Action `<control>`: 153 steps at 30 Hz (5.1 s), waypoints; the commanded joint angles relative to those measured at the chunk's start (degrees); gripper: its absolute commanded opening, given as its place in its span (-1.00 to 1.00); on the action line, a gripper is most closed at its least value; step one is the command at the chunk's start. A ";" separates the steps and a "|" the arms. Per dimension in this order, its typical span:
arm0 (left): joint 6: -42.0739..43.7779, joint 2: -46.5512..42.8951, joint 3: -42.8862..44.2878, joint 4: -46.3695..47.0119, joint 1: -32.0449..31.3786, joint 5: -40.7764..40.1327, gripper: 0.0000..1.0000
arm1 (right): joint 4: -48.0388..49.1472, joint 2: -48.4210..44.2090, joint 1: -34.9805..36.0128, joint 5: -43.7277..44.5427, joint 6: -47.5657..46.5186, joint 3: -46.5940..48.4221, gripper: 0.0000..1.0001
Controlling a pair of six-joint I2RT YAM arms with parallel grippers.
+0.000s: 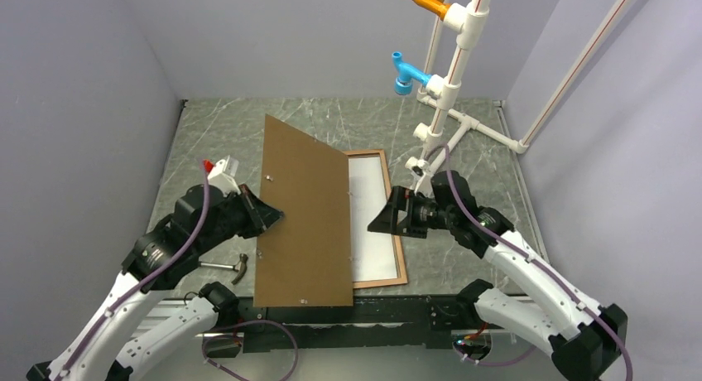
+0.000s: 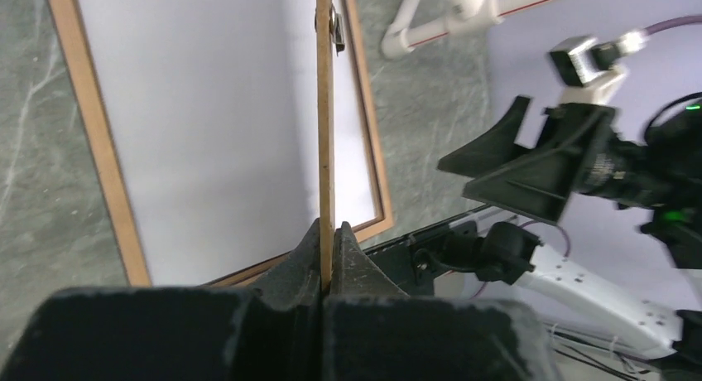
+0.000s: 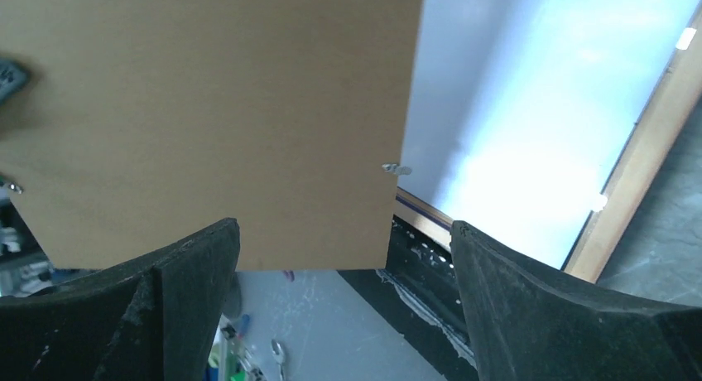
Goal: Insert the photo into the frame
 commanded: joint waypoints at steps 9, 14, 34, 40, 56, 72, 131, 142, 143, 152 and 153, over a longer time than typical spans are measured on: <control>-8.03 -11.48 -5.85 23.35 0.11 7.95 -1.00 | 29.23 -6.70 -12.88 -24.42 9.61 -15.84 0.98; -10.00 -13.68 -8.51 26.14 0.14 9.60 -1.00 | 43.19 -4.31 -13.66 -29.17 15.00 -17.19 0.96; -12.71 -16.43 -15.10 26.89 0.15 7.17 -1.00 | 78.44 -1.07 -14.02 -37.60 34.52 -19.27 -0.14; -11.98 -16.30 -14.42 23.63 0.11 4.98 -1.00 | 85.08 0.50 -14.02 -38.57 38.91 -19.75 -0.56; -11.66 -13.97 -13.04 13.64 0.11 0.08 0.99 | 47.19 -2.25 -14.03 -35.87 16.42 -9.59 -1.00; -1.29 2.59 1.70 -7.82 0.13 -17.32 0.99 | 38.75 0.00 -14.05 -33.21 12.88 -7.89 -1.00; 13.65 19.99 3.26 -0.57 13.81 -13.37 0.62 | 71.01 -0.39 -17.46 -34.28 36.02 -23.10 -1.00; 16.75 24.81 6.36 -0.68 13.81 -18.38 0.64 | 72.78 -0.77 -17.40 -35.51 36.72 -24.77 -1.00; 16.87 25.13 6.47 -0.21 13.81 -18.63 0.64 | 72.51 -0.87 -17.44 -35.80 36.53 -24.77 -1.00; 18.85 30.34 10.19 1.91 13.90 -19.11 0.66 | 65.56 -2.19 -17.44 -36.57 31.50 -24.34 -1.00; 19.11 31.03 10.96 1.52 13.90 -19.50 0.66 | 64.98 -2.40 -17.44 -36.46 31.11 -24.52 -1.00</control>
